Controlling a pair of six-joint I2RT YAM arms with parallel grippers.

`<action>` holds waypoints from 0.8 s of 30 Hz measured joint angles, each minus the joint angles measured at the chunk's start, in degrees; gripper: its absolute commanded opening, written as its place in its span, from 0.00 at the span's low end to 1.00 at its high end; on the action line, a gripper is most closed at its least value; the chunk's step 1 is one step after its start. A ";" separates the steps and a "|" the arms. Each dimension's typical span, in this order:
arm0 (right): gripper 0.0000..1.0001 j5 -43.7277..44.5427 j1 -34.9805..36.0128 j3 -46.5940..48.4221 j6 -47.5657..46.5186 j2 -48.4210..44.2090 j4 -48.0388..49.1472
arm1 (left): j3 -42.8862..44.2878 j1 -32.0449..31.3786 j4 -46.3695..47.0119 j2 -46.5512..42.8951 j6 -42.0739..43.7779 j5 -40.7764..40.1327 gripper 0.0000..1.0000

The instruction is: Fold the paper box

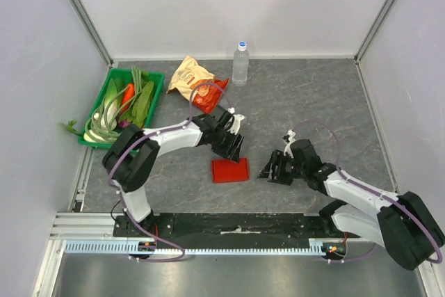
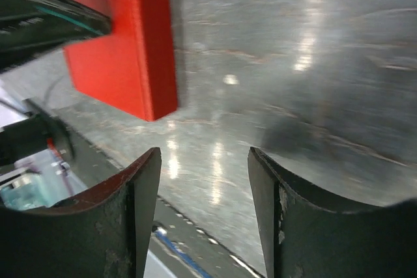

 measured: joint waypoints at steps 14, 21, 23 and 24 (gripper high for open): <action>0.56 9.27 24.68 -5.88 28.48 10.86 32.74 | -20.02 1.86 6.05 -24.63 -14.32 -12.61 0.69; 0.56 13.09 29.90 -2.58 36.39 27.36 46.88 | -21.05 1.99 5.27 -45.72 -15.08 -19.02 0.66; 0.56 14.08 30.05 0.22 37.16 31.56 49.77 | -21.29 1.99 4.13 -53.40 -15.04 -20.85 0.66; 0.56 14.95 30.03 2.12 37.24 33.59 50.23 | -21.31 1.99 3.58 -57.16 -15.02 -21.97 0.65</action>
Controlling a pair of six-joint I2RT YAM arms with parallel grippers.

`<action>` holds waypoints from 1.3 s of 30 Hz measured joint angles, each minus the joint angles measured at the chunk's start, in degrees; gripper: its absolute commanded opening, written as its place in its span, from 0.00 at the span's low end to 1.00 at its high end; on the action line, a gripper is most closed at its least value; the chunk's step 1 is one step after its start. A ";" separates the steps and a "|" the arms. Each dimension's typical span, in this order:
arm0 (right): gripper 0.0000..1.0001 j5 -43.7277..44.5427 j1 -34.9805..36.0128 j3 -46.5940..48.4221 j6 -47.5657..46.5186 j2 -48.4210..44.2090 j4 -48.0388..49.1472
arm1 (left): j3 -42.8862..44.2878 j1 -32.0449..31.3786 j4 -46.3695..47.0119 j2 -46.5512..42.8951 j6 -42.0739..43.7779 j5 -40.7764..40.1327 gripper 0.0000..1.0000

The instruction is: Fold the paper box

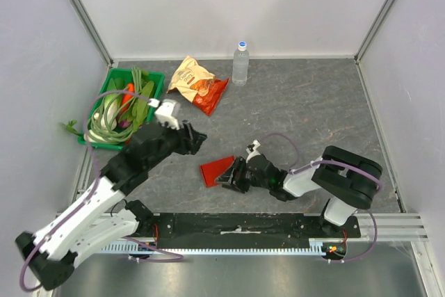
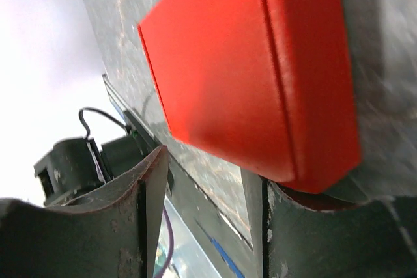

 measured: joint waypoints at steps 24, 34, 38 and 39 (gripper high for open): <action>0.59 5.49 -10.93 25.70 -9.14 13.99 -14.82 | -2.56 0.00 -11.04 -21.46 1.73 -3.48 0.64; 0.57 6.32 -11.37 42.56 -20.13 22.69 -24.15 | -3.69 0.00 -11.13 -23.89 2.89 -2.89 0.64; 0.56 5.88 -11.28 48.15 -24.81 26.18 -25.75 | -4.00 0.00 -11.61 -24.48 2.97 -2.91 0.63; 0.55 5.73 -11.19 48.94 -25.42 26.82 -25.68 | -4.00 0.00 -11.65 -24.57 2.97 -2.91 0.63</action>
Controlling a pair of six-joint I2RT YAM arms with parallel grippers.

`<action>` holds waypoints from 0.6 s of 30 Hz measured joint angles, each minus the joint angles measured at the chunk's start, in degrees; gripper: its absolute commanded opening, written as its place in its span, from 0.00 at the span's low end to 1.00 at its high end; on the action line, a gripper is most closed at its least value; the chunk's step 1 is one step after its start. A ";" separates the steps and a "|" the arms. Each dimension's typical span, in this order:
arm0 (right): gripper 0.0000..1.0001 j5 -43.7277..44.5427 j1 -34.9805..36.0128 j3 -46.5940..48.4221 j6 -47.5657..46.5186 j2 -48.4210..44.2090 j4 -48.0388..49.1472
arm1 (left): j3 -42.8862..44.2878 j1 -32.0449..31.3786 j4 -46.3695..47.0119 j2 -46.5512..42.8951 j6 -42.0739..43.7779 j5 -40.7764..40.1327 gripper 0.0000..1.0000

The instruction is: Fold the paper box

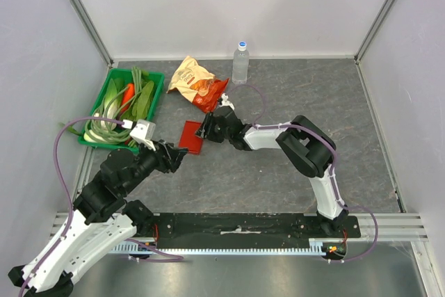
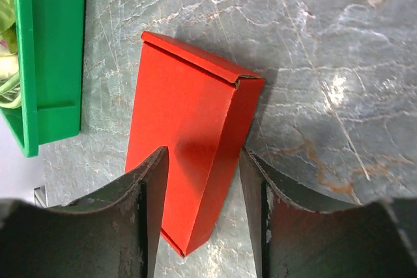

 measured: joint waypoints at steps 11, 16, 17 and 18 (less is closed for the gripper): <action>0.51 0.20 2.21 3.19 0.79 3.72 3.26 | 0.00 0.00 -0.31 -1.20 0.02 -0.07 0.63; 0.50 0.42 3.65 6.82 1.92 6.51 3.78 | 0.02 0.00 -0.94 -1.40 0.02 -0.07 0.63; 0.50 0.44 3.85 7.76 1.88 7.17 3.74 | 0.02 0.00 -1.07 -1.40 0.02 -0.07 0.63; 0.49 0.44 4.04 8.52 1.81 7.76 3.74 | 0.02 0.00 -1.14 -1.42 0.02 -0.09 0.63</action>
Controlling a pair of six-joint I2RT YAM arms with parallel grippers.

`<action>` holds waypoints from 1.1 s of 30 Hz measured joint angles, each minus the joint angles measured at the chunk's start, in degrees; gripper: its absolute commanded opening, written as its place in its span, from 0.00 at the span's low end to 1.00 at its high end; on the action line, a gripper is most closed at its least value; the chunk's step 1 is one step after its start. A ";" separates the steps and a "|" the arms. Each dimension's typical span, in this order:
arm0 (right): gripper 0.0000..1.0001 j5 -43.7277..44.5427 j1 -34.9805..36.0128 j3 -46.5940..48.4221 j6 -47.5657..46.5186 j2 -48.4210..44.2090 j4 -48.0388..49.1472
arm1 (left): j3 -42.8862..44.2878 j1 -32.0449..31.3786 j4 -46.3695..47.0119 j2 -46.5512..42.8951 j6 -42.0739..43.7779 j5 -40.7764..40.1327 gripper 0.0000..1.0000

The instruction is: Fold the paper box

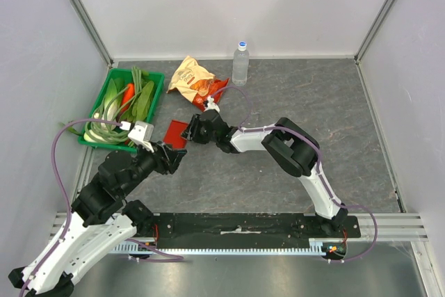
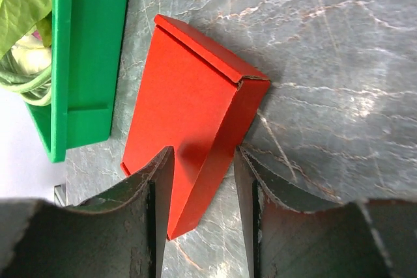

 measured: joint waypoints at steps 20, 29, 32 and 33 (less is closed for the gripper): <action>0.63 1.86 0.39 8.61 -8.09 3.41 -4.74 | 0.07 0.00 -0.39 -1.05 0.70 -0.81 0.63; 0.76 6.23 -7.80 -15.50 -22.10 -37.62 -23.32 | 0.15 0.00 0.76 -1.70 0.66 -1.42 0.63; 0.83 14.86 -12.66 -22.82 -27.58 -58.97 -33.44 | -0.09 0.00 3.06 -1.86 0.55 -1.40 0.63; 0.85 17.00 -12.76 -24.00 -28.96 -64.48 -36.74 | -0.20 0.00 3.65 -1.92 0.50 -1.40 0.63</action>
